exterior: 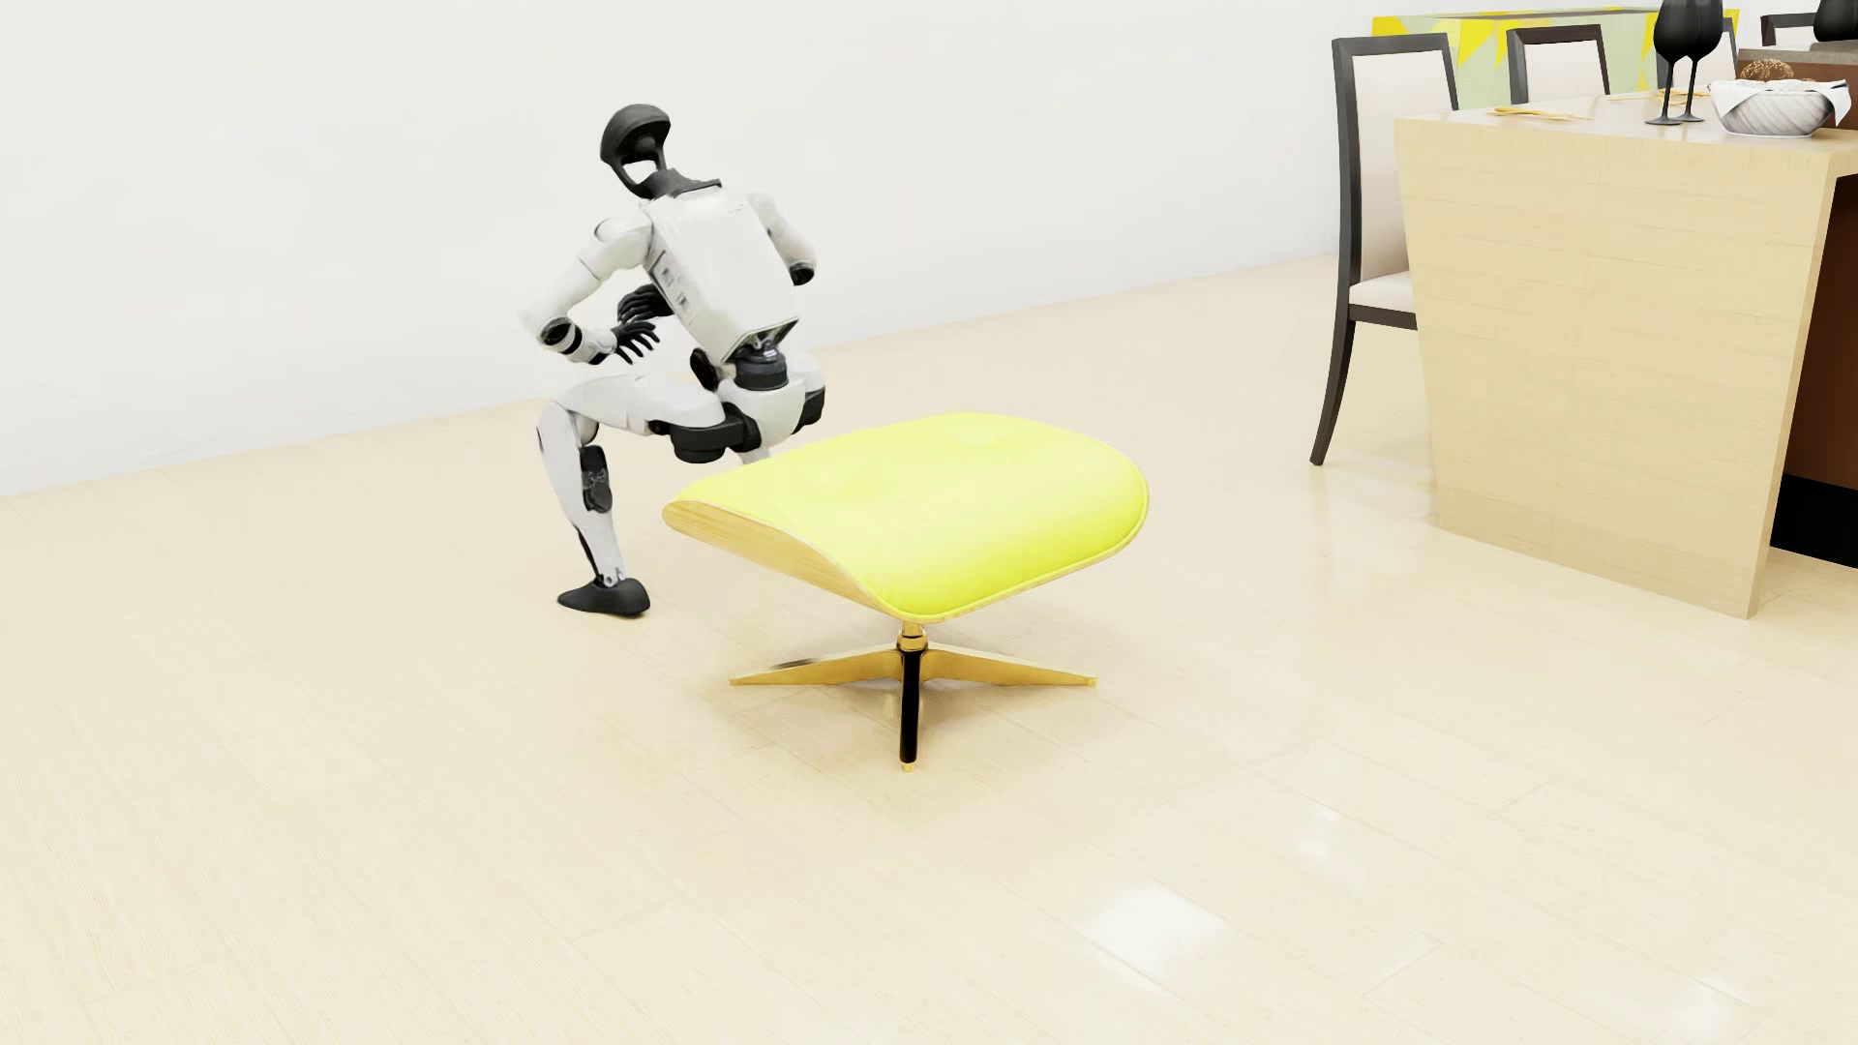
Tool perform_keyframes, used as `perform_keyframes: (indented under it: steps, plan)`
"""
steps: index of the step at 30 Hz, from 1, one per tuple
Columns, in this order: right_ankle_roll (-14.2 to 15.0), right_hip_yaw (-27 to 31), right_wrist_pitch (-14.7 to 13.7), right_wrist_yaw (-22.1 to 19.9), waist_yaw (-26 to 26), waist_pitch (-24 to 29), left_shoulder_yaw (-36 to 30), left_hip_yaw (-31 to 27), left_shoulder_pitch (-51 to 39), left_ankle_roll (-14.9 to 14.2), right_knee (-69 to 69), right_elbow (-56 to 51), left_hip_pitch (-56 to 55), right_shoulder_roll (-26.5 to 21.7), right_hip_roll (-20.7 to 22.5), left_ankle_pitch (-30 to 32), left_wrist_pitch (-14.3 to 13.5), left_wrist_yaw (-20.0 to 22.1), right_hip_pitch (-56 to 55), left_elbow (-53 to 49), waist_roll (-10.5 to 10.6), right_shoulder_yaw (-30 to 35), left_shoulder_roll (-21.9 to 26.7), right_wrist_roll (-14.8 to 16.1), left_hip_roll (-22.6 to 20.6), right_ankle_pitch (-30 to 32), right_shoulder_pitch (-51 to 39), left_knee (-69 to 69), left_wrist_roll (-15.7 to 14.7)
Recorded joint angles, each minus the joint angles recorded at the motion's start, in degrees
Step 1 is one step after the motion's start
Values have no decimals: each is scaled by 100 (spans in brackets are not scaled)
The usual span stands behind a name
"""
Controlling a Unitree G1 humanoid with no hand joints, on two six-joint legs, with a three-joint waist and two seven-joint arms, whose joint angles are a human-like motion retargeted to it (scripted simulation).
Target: Take a seat on lime chair
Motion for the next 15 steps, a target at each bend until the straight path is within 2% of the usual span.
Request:
perform_keyframes:
  steps: [3, 4, 5, 7, 8, 9, 10, 11, 12, 13, 14, 15]
  plan:
    - [-128, -52, 151, 476, -2, -342, 1200, 37, 1194, 94, 87, 934, 657, 981, 31, -28, 11, -833, 604, 972, -79, -762, -802, -508, 23, 18, 939, 85, 350]
    - [-141, -62, 156, 494, -1, -483, 1689, 63, 1651, 118, 84, 1288, 859, 1375, 29, -44, -20, -1042, 792, 1355, -84, -1045, -1140, -691, 39, 23, 1280, 88, 475]
    - [-166, -73, 201, 369, 1, -624, 2173, 87, 2106, 131, 68, 1626, 1021, 1731, 48, -47, 42, -1063, 942, 1704, -87, -1323, -1452, -745, 65, 39, 1605, 80, 517]
    - [-198, -87, 216, -127, -5, -841, 3048, 119, 2929, 160, 1, 2296, 1240, 2348, 77, -12, 225, -508, 1174, 2294, -68, -1877, -1982, -581, 64, 73, 2134, 29, 334]
    - [-229, -97, 279, -425, -15, -903, 3407, 136, 3276, 185, -34, 2624, 1329, 2617, 111, 18, 356, -200, 1276, 2563, -65, -2094, -2200, -482, 61, 96, 2344, -1, 146]
    - [-278, -99, 330, -736, -24, -976, 3704, 145, 3580, 189, -61, 3045, 1402, 2864, 152, 48, 502, 85, 1358, 2883, -79, -2241, -2419, -253, 66, 118, 2533, -25, -117]
    - [-318, -98, 435, -885, -35, -1028, 3949, 151, 3804, 176, -78, 3534, 1499, 3071, 183, 81, 673, 185, 1449, 3298, -100, -2359, -2634, -31, 65, 145, 2702, -55, -388]
    - [-376, -131, 607, -799, -20, -1073, 4183, 201, 3953, 239, -100, 4114, 1588, 3222, 251, 102, 835, 80, 1570, 3843, -101, -2457, -2837, 92, 83, 150, 2832, -67, -708]
    - [-437, -135, 843, -459, -20, -1113, 4353, 206, 4003, 205, -110, 4794, 1685, 3302, 266, 124, 1031, -215, 1664, 4492, -126, -2524, -2999, 140, 73, 154, 2910, -95, -1033]
    - [-509, -152, 1101, 34, -26, -1147, 4474, 223, 4035, 181, -110, 5537, 1791, 3328, 271, 132, 1258, -598, 1762, 5189, -143, -2512, -3104, 86, 67, 151, 2943, -116, -1208]
    - [-571, -177, 1297, 587, -26, -1195, 4543, 253, 4106, 190, -101, 6323, 1875, 3326, 277, 136, 1427, -966, 1849, 5853, -156, -2425, -3147, -128, 65, 134, 2942, -123, -1223]
    - [-621, -199, 1411, 1237, -35, -1229, 4573, 275, 4211, 190, -92, 7047, 1955, 3333, 275, 139, 1517, -1377, 1933, 6441, -164, -2281, -3153, -527, 61, 121, 2915, -131, -1080]
